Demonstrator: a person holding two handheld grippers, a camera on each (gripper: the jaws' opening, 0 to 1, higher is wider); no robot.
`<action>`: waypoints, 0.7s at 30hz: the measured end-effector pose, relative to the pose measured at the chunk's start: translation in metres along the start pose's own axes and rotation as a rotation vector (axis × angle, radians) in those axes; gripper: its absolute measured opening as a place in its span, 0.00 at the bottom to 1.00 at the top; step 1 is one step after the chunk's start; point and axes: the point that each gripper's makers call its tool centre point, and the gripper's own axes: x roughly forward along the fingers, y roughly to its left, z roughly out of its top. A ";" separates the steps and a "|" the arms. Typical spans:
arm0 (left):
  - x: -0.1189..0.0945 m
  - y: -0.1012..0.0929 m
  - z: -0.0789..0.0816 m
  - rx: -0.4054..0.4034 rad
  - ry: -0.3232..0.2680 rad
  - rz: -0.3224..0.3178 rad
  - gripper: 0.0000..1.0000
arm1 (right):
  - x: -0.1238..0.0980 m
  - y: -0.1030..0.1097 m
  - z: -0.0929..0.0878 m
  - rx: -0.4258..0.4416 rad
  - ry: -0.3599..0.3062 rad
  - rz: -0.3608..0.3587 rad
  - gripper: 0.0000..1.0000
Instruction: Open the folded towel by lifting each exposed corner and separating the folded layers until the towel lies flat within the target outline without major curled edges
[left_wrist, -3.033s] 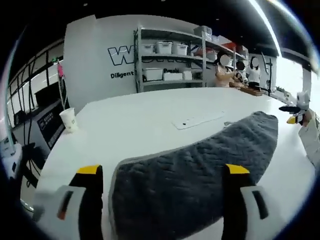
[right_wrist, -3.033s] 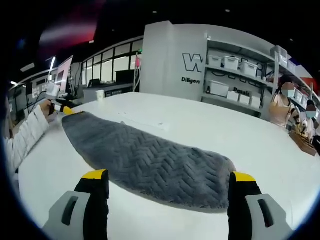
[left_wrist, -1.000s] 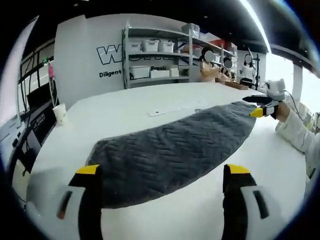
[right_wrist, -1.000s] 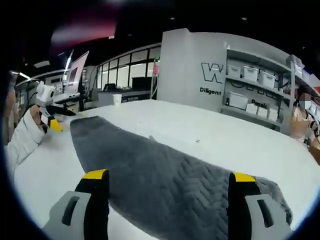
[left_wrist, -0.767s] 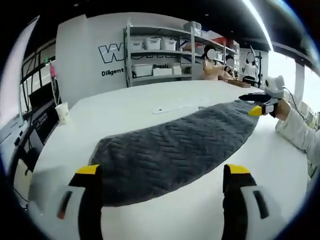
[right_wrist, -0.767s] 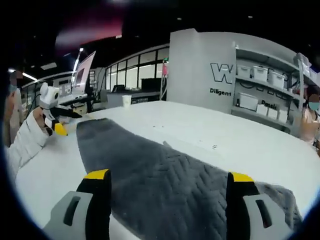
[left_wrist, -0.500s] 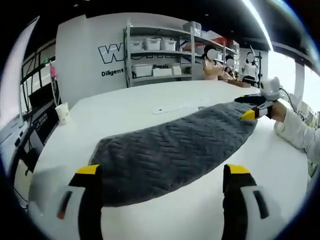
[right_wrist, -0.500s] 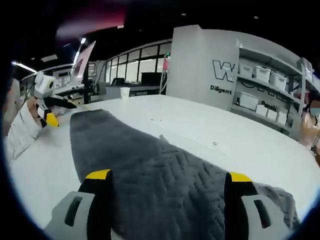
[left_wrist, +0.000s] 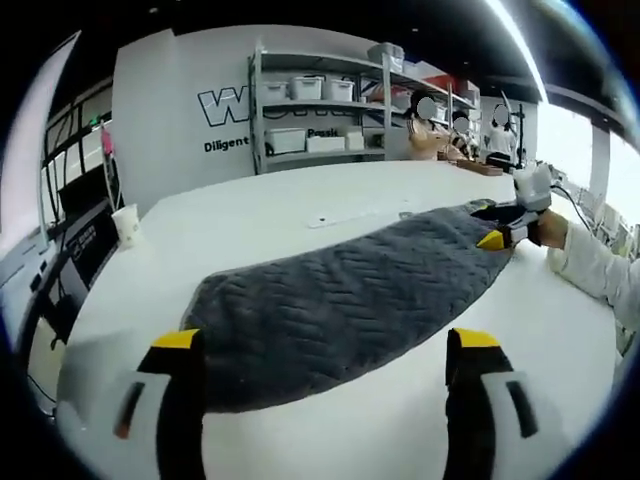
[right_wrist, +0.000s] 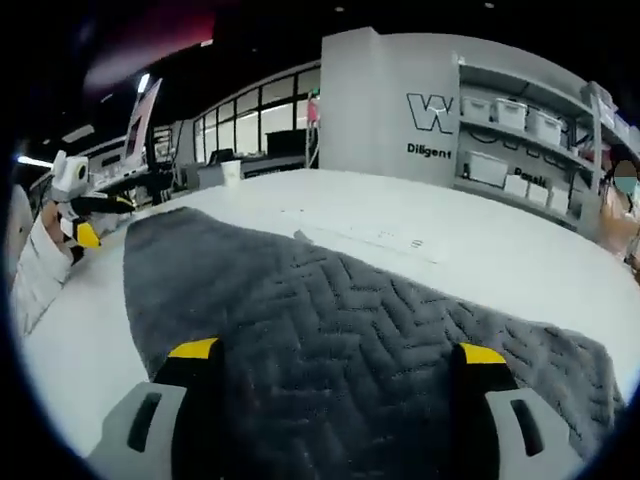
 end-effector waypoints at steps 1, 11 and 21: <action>0.000 0.000 0.000 0.000 0.000 0.001 0.99 | -0.001 0.001 0.000 0.002 -0.001 0.000 0.93; -0.003 0.000 0.001 0.003 -0.005 0.005 0.99 | -0.010 -0.022 0.038 0.128 -0.106 -0.083 0.91; -0.002 0.002 -0.001 -0.002 0.001 0.008 0.99 | 0.003 -0.042 0.046 0.213 -0.143 -0.153 0.88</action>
